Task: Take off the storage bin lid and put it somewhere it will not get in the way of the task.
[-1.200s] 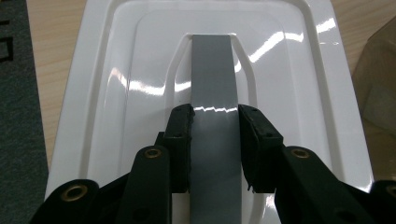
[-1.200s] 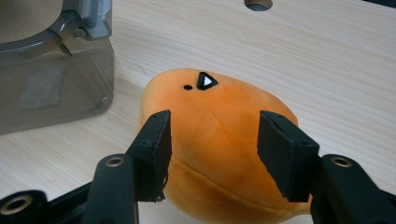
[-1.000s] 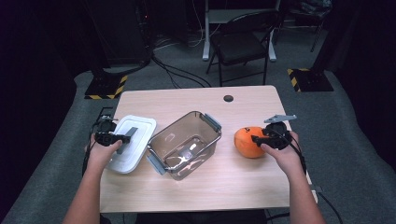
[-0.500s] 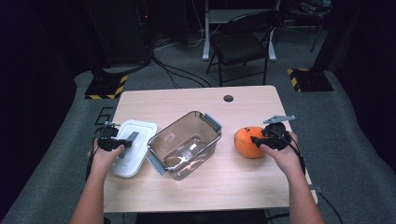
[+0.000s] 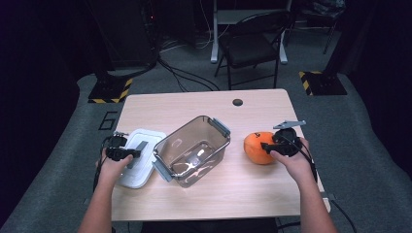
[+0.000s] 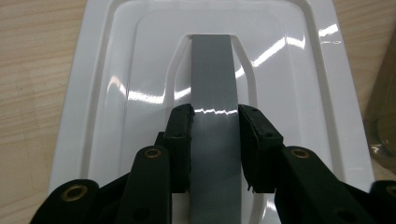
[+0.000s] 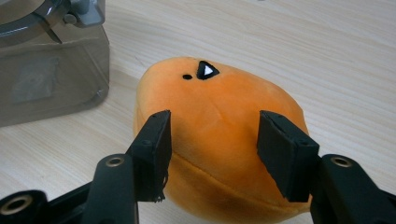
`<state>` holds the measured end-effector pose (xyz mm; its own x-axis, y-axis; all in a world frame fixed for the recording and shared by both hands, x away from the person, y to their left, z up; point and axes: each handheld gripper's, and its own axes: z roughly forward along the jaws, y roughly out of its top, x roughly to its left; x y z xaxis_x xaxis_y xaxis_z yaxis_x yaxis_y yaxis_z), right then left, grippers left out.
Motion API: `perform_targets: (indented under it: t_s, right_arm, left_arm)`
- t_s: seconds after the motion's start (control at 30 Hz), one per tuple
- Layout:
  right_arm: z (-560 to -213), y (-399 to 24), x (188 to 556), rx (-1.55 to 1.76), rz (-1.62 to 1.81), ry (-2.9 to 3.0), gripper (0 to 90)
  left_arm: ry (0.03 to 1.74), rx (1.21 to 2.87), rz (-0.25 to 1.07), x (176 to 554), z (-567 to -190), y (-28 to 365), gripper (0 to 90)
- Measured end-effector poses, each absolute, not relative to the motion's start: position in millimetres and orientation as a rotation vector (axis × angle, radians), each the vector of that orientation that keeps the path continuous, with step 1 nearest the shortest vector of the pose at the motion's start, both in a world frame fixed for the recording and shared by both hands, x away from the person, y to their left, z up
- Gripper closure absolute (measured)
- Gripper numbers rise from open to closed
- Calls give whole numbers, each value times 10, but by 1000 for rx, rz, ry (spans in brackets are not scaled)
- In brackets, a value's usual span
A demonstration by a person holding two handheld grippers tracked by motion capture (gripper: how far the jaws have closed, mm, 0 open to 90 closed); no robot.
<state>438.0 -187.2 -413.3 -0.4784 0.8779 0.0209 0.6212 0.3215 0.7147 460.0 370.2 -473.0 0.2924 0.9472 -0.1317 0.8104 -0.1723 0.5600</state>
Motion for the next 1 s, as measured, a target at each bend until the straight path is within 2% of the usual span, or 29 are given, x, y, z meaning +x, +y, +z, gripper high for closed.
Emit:
perform_targets:
  t_s: [0.93, 1.0]
  right_arm:
    - [-4143, -1869, 4375, 1337, 950, 2222, 446]
    - [-4143, -1870, 4377, 1329, 952, 2222, 446]
  left_arm:
    - [1574, 2072, 371, 4577, -4903, 3676, 662]
    - [1574, 2068, 363, 4572, -4904, 3681, 630]
